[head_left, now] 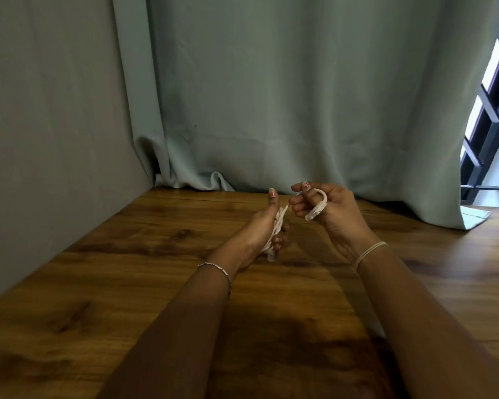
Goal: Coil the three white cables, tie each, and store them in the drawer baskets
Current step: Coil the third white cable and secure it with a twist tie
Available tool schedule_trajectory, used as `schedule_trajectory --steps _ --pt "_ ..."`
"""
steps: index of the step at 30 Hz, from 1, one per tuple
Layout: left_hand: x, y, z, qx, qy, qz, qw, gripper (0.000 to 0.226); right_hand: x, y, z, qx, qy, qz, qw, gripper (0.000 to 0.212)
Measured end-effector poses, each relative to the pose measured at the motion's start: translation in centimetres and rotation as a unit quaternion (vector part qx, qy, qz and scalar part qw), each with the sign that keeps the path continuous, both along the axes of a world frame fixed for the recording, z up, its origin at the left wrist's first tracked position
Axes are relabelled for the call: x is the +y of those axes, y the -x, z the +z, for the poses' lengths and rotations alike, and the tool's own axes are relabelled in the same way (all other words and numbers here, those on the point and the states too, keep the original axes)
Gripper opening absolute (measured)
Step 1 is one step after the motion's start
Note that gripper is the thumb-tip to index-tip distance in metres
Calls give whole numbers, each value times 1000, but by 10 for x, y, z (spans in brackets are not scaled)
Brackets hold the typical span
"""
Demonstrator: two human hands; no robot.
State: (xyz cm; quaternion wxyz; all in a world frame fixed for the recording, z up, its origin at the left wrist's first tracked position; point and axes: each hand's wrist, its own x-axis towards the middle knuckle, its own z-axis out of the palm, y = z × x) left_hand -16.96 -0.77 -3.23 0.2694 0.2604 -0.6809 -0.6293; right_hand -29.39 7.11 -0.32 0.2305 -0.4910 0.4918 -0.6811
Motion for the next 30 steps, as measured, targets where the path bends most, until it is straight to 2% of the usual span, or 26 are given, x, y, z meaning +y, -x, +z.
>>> schedule_trajectory --steps 3,7,13,17,21,24,30 --pt "6 -3 5 -14 -42 -59 997 71 -3 1 -5 -5 4 -12 1000 22" --pt "12 -5 3 -58 -15 -132 990 61 -7 2 -10 -4 5 -41 999 19" --pt "14 -4 8 -14 -48 -97 994 61 -13 11 -18 1 -5 -73 997 22" --pt "13 -6 11 43 -101 -108 988 63 -18 14 -19 -59 -10 -111 992 17" --pt "8 -6 19 189 -235 -132 944 63 -18 12 -24 -46 -23 -135 990 14" --pt "4 -7 22 289 -324 -100 895 63 -20 4 -27 45 -41 -140 988 10" --pt "3 -9 26 384 -392 -1 836 59 -24 -8 -34 23 -77 -119 990 10"
